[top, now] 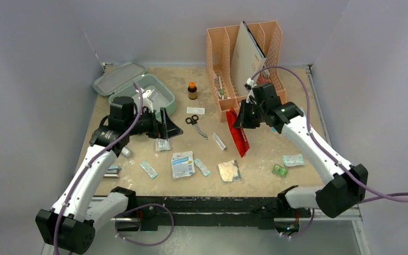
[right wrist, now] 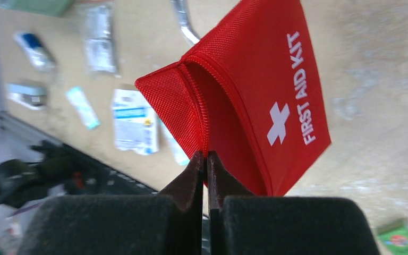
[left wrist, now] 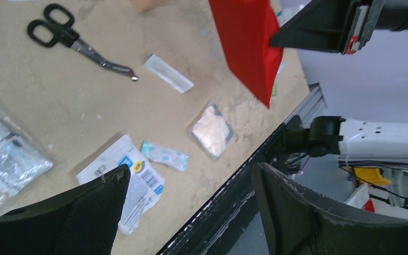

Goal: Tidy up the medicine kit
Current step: Pick up the medicine pouch from the center of the board.

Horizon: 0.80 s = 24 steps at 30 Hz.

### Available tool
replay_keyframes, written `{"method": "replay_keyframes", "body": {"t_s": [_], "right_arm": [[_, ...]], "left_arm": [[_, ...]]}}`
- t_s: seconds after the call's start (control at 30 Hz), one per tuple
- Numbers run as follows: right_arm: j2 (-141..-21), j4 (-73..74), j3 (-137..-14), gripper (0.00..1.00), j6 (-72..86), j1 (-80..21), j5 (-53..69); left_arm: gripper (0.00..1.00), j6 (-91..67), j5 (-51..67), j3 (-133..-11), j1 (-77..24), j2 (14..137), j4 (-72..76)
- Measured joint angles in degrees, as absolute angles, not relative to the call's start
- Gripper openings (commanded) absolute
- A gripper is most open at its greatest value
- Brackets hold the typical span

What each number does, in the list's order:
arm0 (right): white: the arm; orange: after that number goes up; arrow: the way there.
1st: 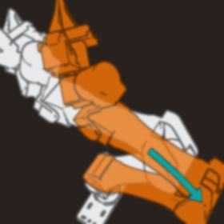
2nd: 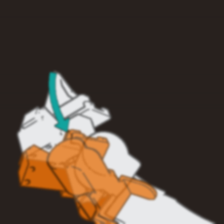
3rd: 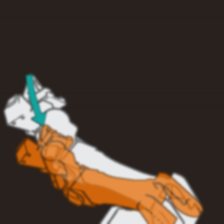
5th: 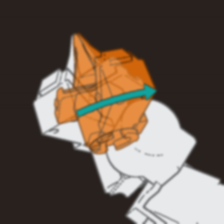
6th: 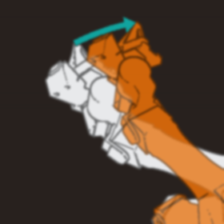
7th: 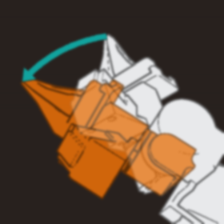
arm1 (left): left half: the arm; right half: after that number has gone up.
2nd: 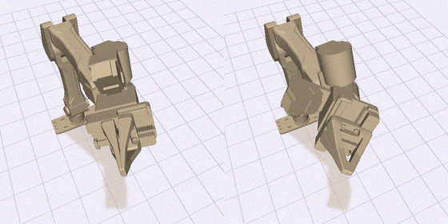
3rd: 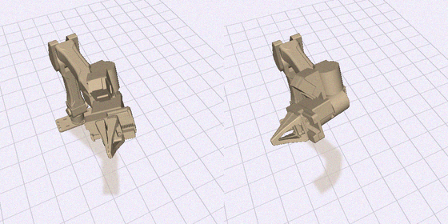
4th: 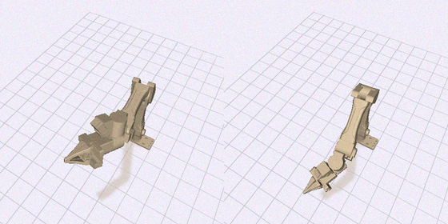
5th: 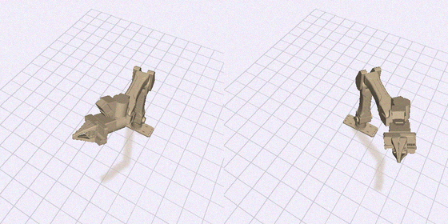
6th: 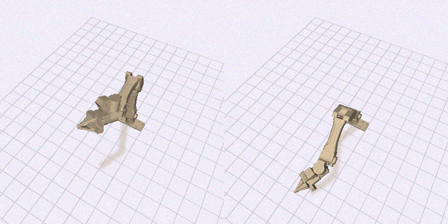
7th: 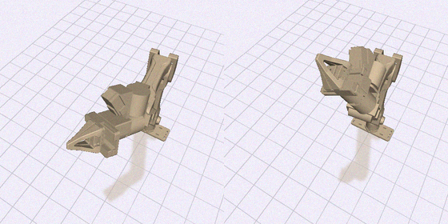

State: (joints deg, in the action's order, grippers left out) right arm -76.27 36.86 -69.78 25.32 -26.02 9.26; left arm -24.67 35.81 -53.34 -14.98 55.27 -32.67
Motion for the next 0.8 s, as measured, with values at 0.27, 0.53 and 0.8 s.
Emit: {"method": "replay_keyframes", "body": {"t_s": [0.27, 0.53, 0.8], "right_arm": [[-71.3, 26.4, -65.0, 0.0, 45.0, -27.5, 16.3], [-70.4, 16.5, -62.4, 0.0, 60.9, -30.2, 15.2], [-70.0, 12.7, -62.7, 0.0, 66.4, -31.6, 13.3]], "left_arm": [[0.8, -32.8, 41.2, -53.2, -15.0, 58.7, -22.3], [0.79, -42.2, 44.3, -49.9, -15.5, 64.4, -9.7], [0.76, -44.3, 43.7, -50.5, -21.3, 67.4, -5.4]]}}
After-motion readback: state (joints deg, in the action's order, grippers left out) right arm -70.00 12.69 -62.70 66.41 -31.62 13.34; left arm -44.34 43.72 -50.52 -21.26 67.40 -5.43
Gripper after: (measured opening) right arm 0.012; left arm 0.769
